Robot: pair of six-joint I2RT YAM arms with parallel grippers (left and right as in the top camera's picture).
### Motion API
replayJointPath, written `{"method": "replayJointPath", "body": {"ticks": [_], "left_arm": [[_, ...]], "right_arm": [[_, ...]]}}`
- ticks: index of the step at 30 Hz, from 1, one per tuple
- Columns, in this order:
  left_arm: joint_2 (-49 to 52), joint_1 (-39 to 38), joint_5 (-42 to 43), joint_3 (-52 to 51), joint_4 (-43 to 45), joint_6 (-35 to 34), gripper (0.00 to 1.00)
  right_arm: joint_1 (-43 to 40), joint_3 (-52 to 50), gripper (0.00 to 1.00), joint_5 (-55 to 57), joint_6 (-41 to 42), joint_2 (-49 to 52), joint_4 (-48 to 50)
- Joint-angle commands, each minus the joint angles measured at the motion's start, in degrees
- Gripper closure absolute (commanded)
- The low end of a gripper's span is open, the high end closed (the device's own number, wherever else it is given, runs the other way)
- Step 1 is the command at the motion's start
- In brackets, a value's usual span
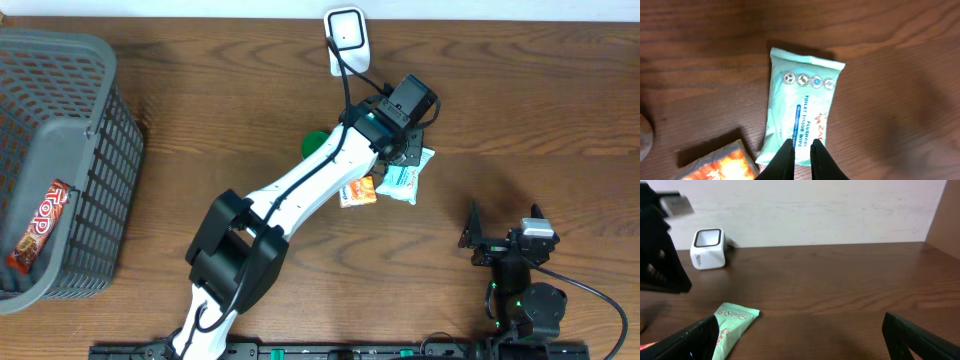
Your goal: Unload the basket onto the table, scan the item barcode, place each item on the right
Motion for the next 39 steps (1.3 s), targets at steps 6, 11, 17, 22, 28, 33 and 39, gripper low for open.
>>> {"method": "replayJointPath", "body": {"ticks": [6,11,17,22,28,33,39], "left_arm": [[10.8,0.0,6.4,-1.8,-0.3,-2.1,0.92],[12.4,0.1,6.7,-1.4,-0.7,-1.4,0.93],[6.0,2.0,2.4,3.5,-5.6,2.6,0.92],[-5.8,4.2,-7.1,8.3,-9.5,8.2,0.56],[-22.2,9.4,-15.2,8.5,-10.3,14.8,0.02],[-31.2,20.0,-20.9,8.5,-15.5,15.1,0.02],[-36.2,41.5,-21.0,8.5,-22.4,10.6,0.02]], "right_arm": [[0.5,-0.1,0.01,0.1,-0.9,-0.2,-0.2],[0.5,-0.1,0.01,0.1,-0.9,-0.2,-0.2],[0.5,-0.1,0.01,0.1,-0.9,-0.2,-0.2],[0.5,-0.1,0.01,0.1,-0.9,-0.2,-0.2],[0.5,-0.1,0.01,0.1,-0.9,-0.2,-0.2],[0.5,-0.1,0.01,0.1,-0.9,-0.2,-0.2],[0.5,-0.1,0.01,0.1,-0.9,-0.2,-0.2]]}}
